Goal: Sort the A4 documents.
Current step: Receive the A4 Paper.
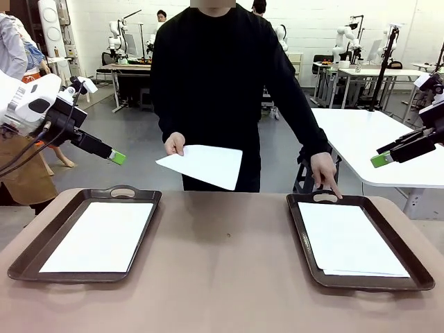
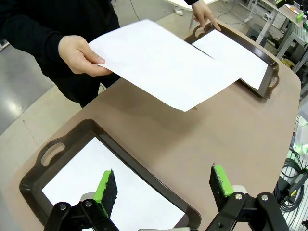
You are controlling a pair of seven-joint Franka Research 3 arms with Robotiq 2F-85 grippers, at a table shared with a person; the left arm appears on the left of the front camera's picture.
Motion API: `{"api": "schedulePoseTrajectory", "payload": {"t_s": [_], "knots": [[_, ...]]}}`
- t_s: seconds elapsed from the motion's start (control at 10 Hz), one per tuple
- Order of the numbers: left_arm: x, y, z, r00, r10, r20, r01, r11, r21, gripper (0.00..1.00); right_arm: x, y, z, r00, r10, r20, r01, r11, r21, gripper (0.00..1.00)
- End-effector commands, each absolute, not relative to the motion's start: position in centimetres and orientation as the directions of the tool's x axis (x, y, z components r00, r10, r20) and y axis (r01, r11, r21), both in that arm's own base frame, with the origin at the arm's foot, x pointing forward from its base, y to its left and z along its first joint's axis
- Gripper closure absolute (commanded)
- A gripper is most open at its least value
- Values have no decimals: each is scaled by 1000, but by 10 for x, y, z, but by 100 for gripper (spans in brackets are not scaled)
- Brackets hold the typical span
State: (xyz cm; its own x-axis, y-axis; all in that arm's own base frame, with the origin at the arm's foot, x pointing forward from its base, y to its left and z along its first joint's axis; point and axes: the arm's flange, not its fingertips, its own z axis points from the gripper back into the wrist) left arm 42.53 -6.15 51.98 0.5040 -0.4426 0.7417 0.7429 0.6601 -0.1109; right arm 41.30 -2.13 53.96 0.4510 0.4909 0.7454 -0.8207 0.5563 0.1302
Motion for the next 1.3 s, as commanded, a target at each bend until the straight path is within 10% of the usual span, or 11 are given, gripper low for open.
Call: {"api": "schedulePoseTrajectory", "payload": {"t_s": [0.0,0.5,1.2], "knots": [[425,-61,517,492,-454,743,753,649,-103,0,414,-19,537,441,473,762,-824,550,135,0],[425,-61,517,492,-454,743,753,649,-103,0,413,-21,540,451,491,745,-821,556,130,0],[425,-61,517,492,-454,743,753,649,-103,0,472,44,489,704,56,708,-707,160,689,0]]}}
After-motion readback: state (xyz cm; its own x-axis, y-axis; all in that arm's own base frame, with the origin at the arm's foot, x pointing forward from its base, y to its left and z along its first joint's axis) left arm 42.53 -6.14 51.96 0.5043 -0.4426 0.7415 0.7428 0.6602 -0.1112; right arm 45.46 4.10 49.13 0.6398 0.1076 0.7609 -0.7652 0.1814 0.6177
